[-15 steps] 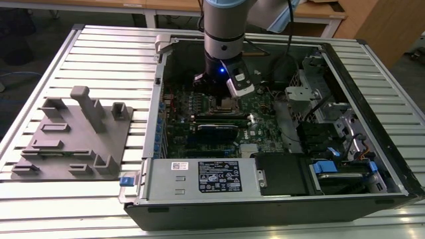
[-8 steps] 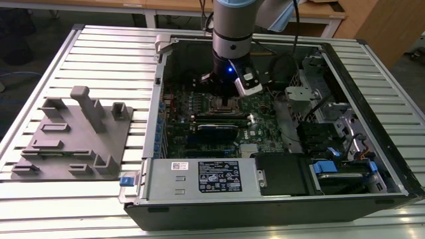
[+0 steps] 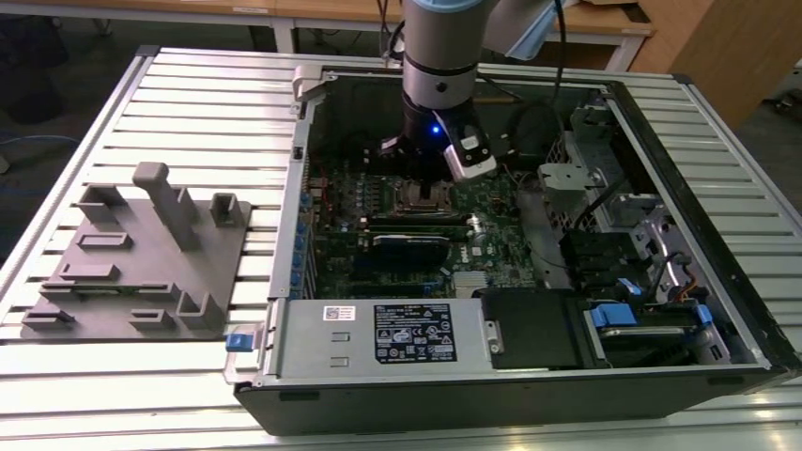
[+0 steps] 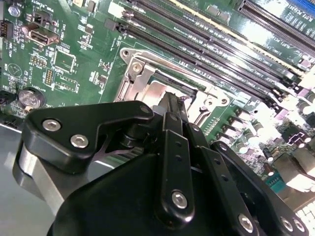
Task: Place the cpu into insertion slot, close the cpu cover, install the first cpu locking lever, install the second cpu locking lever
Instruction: 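Install the second cpu locking lever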
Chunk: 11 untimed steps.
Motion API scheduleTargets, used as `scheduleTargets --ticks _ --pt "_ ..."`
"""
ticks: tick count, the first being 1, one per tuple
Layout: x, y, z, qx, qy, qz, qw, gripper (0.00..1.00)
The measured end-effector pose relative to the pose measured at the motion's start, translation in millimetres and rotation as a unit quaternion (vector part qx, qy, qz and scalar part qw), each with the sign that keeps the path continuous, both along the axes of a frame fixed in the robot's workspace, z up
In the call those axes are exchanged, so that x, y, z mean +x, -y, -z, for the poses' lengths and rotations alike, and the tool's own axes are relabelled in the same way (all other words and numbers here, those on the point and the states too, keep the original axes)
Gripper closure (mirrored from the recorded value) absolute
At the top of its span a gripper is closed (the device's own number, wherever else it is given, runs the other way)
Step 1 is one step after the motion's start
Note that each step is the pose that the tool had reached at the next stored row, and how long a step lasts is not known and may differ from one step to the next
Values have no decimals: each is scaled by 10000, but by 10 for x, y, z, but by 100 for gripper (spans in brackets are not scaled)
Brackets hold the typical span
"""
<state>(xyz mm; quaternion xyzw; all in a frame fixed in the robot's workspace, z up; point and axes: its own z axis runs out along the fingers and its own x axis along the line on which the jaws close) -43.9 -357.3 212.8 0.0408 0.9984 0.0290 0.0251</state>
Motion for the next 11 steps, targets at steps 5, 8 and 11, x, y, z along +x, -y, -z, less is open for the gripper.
scheduleTargets --ticks 5,8,11 --pt "0 -6 -47 0 0 0 10000 90" --pt "0 -7 -47 2 1 0 10000 90" --pt "0 -7 -49 1 1 0 10000 90"
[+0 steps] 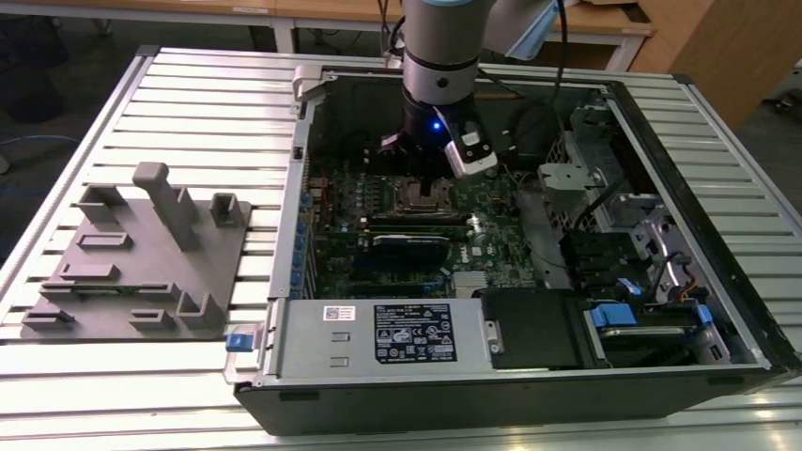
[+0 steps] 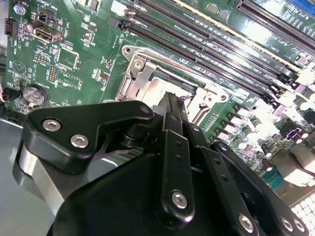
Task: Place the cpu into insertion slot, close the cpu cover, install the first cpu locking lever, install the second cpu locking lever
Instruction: 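Install the second cpu locking lever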
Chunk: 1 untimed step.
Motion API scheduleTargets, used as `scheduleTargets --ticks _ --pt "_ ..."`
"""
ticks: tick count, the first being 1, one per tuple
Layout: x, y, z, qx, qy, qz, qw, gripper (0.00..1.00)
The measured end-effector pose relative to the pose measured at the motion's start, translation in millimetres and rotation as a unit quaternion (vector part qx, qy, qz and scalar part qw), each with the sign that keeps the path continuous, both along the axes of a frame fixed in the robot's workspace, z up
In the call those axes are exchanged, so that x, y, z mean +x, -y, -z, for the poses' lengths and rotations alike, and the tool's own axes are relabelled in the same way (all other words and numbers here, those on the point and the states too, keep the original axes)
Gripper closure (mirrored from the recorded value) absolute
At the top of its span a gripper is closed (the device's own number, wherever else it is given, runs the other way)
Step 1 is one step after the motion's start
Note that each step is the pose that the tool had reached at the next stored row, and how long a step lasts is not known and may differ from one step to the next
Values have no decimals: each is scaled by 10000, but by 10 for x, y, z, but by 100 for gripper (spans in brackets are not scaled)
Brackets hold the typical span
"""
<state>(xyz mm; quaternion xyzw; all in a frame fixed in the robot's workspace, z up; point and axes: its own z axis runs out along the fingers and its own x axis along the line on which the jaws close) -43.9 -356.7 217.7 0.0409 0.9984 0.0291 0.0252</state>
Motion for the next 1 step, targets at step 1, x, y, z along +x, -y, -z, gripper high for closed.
scheduleTargets --ticks 1 --pt "0 0 0 0 0 0 10000 90"
